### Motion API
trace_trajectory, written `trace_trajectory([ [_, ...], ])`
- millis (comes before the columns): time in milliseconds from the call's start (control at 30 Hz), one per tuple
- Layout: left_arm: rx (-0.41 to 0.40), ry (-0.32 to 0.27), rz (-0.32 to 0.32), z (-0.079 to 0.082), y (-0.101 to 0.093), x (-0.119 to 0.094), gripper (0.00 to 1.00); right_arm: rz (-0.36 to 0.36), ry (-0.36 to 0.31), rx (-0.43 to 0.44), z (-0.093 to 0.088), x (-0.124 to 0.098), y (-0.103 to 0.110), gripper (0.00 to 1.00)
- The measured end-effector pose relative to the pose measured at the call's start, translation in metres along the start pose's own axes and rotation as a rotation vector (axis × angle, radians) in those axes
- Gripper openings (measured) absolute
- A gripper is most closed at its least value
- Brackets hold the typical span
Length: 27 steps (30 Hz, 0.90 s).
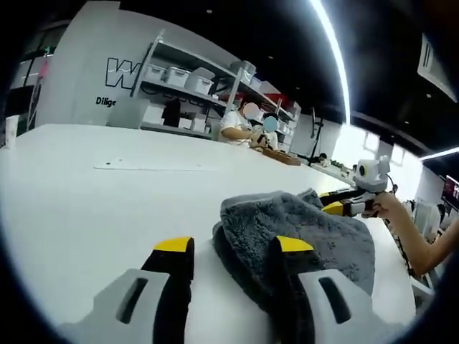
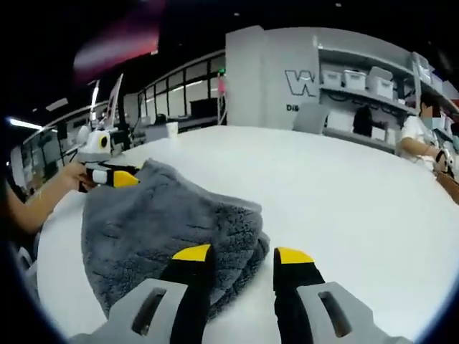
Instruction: Open the folded towel by lifting each exposed corner and separating the folded layers until the towel lies flat within the target outline without major curled edges
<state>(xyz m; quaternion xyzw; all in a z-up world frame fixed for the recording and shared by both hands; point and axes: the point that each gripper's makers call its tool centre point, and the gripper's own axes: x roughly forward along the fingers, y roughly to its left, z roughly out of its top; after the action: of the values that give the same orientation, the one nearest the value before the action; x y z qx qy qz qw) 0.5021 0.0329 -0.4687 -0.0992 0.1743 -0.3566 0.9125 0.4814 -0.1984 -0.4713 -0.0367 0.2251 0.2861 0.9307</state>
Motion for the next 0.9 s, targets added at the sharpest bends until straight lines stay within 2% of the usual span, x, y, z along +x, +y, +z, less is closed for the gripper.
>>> trace_trajectory([
  [100,-0.003,-0.001,0.006,-0.0007,-0.0001,0.0001,0.44,0.015,-0.007,0.030,-0.0019,0.0027,-0.0017,0.29],
  [167,-0.006,0.003,0.005,-0.0014,0.0002,0.0005,0.44,0.005,0.000,0.089,-0.0051,0.0047,-0.0063,0.34],
  [267,-0.011,0.011,0.011,-0.0034,0.0026,0.0011,0.46,0.007,-0.001,0.100,-0.0058,0.0047,-0.0087,0.38],
  [467,-0.014,0.018,0.005,-0.0055,0.0011,0.0028,0.44,0.045,0.002,0.104,-0.0055,0.0077,-0.0025,0.32],
  [633,0.033,0.033,0.032,-0.0057,0.0032,0.0046,0.47,0.039,0.000,0.106,-0.0061,0.0085,-0.0046,0.35],
  [767,0.033,0.041,0.033,-0.0058,0.0041,0.0048,0.48,0.060,-0.012,0.130,-0.0068,0.0097,-0.0034,0.34],
  [867,0.023,0.053,0.020,-0.0065,0.0020,0.0057,0.41,0.067,-0.018,0.124,-0.0065,0.0103,-0.0029,0.33],
  [900,-0.024,0.071,-0.017,-0.0089,-0.0050,0.0077,0.37,0.070,-0.018,0.123,-0.0065,0.0105,-0.0025,0.33],
])
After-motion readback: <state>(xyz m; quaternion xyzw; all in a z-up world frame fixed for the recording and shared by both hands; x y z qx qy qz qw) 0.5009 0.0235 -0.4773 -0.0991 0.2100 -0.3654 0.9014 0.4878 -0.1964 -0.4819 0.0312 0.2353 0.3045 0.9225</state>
